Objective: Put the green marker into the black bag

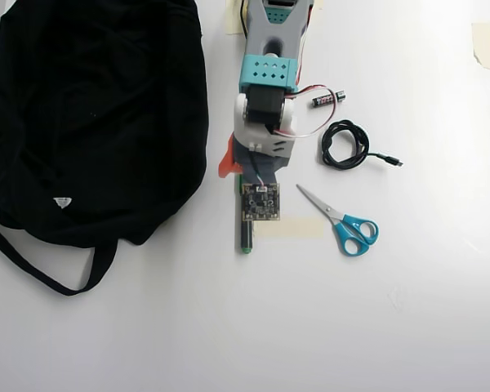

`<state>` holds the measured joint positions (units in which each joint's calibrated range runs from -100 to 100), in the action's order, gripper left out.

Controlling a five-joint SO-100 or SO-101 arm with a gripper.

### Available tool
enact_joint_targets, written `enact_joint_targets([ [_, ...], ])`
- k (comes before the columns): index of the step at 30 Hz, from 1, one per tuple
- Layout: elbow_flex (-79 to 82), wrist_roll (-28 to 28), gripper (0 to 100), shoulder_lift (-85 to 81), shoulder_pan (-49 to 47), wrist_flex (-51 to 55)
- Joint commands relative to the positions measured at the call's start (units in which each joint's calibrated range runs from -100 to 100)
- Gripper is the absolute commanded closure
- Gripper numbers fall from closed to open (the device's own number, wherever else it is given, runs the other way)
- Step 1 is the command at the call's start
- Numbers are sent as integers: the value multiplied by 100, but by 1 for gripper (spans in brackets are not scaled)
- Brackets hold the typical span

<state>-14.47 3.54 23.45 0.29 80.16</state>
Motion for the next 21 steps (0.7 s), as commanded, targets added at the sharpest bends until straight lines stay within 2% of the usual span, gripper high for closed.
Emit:
enact_joint_targets([
  [1,-683,-34,69,211,-112,-23],
  [16,-916,-239,68,816,-246,-75],
  [21,-925,-286,68,1082,-224,-437],
])
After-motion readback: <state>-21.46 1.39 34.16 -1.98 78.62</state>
